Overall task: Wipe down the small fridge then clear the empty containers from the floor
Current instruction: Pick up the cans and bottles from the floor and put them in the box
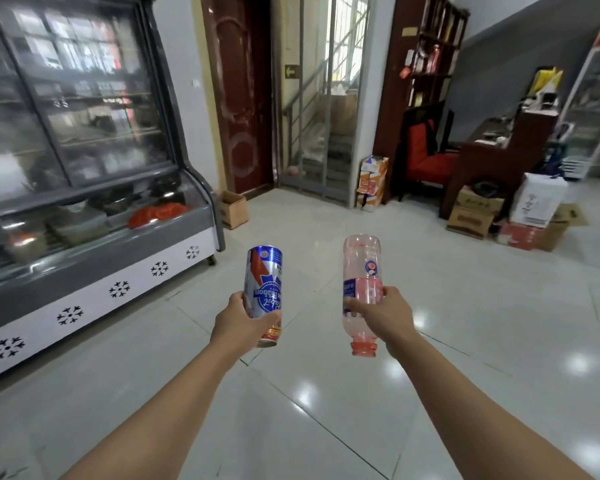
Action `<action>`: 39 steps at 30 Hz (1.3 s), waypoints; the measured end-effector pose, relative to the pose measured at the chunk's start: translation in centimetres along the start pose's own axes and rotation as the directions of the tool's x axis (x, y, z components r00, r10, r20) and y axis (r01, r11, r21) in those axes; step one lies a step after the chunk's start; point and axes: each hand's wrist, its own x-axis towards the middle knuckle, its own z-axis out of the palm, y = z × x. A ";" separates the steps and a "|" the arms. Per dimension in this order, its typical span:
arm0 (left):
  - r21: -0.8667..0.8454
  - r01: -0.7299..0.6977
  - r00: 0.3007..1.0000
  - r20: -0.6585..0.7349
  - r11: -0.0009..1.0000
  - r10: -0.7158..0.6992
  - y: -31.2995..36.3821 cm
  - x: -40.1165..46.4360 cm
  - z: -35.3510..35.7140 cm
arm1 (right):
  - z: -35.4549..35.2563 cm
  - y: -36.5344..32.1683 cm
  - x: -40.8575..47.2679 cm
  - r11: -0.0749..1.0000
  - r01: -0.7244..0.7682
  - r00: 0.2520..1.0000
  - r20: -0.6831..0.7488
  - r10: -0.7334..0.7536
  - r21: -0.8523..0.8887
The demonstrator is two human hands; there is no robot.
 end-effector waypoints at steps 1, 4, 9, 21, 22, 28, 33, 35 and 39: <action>-0.001 -0.006 1.000 0.009 1.000 0.006 0.7 1.8 1.0 | -0.3 -0.2 2.0 1.000 -0.004 1.000 -0.013 0.004 0.003; -0.014 -0.021 0.999 0.040 1.000 0.021 3.1 7.9 4.0 | -1.1 -0.9 8.2 1.000 -0.016 0.999 -0.047 0.016 -0.003; -0.026 -0.042 0.994 0.096 0.999 0.044 8.2 17.7 8.4 | -2.7 -3.0 18.4 0.999 -0.034 0.994 -0.105 0.034 0.004; -0.020 -0.063 0.992 0.107 0.998 0.065 18.6 37.8 21.0 | -6.9 -4.7 44.2 0.998 -0.021 0.993 -0.112 0.027 0.052; -0.027 -0.058 0.993 0.098 0.998 0.060 19.6 39.6 22.1 | -7.4 -4.8 46.8 0.999 -0.017 0.994 -0.103 0.022 0.048; -0.056 -0.014 1.000 0.021 0.998 0.015 25.2 49.7 27.4 | -8.7 -7.0 61.9 1.000 -0.019 1.000 0.017 0.019 -0.005; -0.038 0.047 0.998 -0.033 0.998 -0.048 27.3 57.8 29.8 | -7.0 -8.7 72.0 1.000 -0.010 0.996 0.094 0.012 -0.024; -0.045 0.078 0.996 -0.048 0.996 -0.080 28.0 61.6 30.9 | -6.1 -9.3 76.3 0.999 -0.001 0.994 0.113 0.005 -0.042; -0.036 0.082 0.994 -0.063 0.996 -0.084 29.5 70.6 33.1 | -4.5 -11.0 85.5 0.998 0.009 0.993 0.117 -0.001 -0.070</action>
